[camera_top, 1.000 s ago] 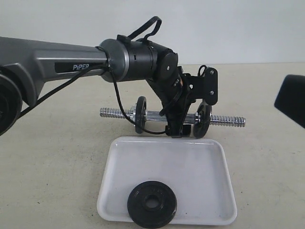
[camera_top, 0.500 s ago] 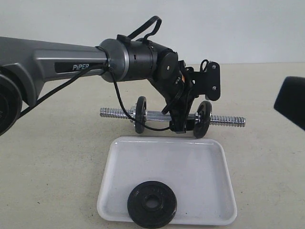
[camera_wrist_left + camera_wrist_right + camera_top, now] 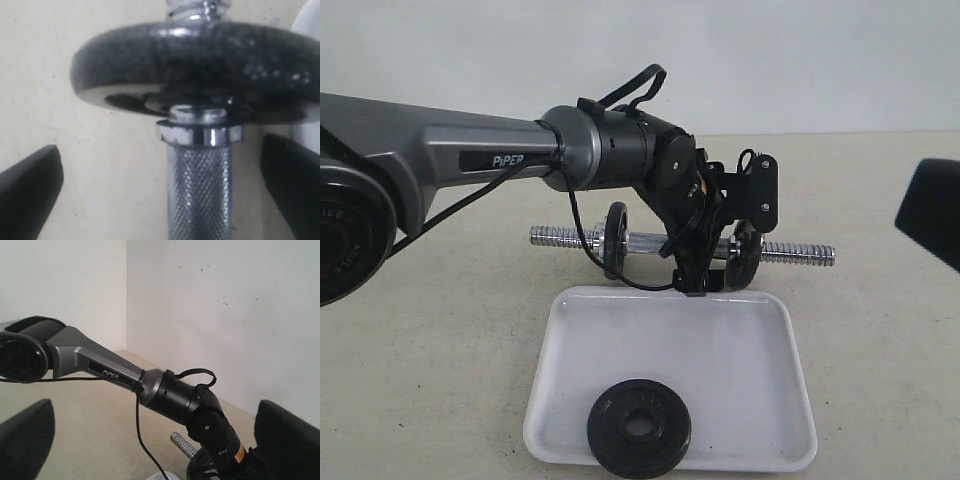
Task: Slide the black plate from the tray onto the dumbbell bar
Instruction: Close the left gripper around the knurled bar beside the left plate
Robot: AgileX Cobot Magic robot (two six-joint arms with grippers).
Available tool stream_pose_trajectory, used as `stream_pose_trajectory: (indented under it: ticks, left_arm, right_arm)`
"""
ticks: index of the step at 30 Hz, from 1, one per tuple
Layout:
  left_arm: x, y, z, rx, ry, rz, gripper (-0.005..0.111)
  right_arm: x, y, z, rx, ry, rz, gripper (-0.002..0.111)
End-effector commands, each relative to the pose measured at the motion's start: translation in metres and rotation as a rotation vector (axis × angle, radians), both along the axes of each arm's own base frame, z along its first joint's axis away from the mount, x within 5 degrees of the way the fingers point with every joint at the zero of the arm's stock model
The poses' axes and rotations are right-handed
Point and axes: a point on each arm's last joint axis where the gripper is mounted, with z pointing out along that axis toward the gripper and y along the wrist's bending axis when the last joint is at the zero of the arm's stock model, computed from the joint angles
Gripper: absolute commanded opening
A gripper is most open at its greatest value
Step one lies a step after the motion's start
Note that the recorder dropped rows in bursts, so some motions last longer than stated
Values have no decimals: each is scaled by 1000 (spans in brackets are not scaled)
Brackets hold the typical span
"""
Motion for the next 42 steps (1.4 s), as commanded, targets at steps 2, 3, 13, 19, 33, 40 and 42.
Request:
stream_pose_trajectory:
  ticks: [2,3,13,19,33,40,42]
  left_arm:
    - [2,-1,2,-13,-22,2,106]
    - [2,-2,2,-15,-24,2,106]
    - [5,-4,4,-46,-59,2,106]
    - [5,-4,4,-46,-59,2,106]
    - [6,-5,5,-58,-73,2,106]
    - [7,-5,6,-67,-83,2,106]
    - [7,-5,6,-68,-85,2,106]
  right_arm:
    - [1,0,-2,3,12,-1,104]
    - [1,0,-2,3,12,-1,104]
    - [1,0,-2,3,12,-1,104]
    - [1,0,-2,3,12,-1,104]
    - [1,0,-2,5,14,-1,104]
    - [1,0,-2,5,14,-1,104]
    - [1,0,-2,7,17,-1,104]
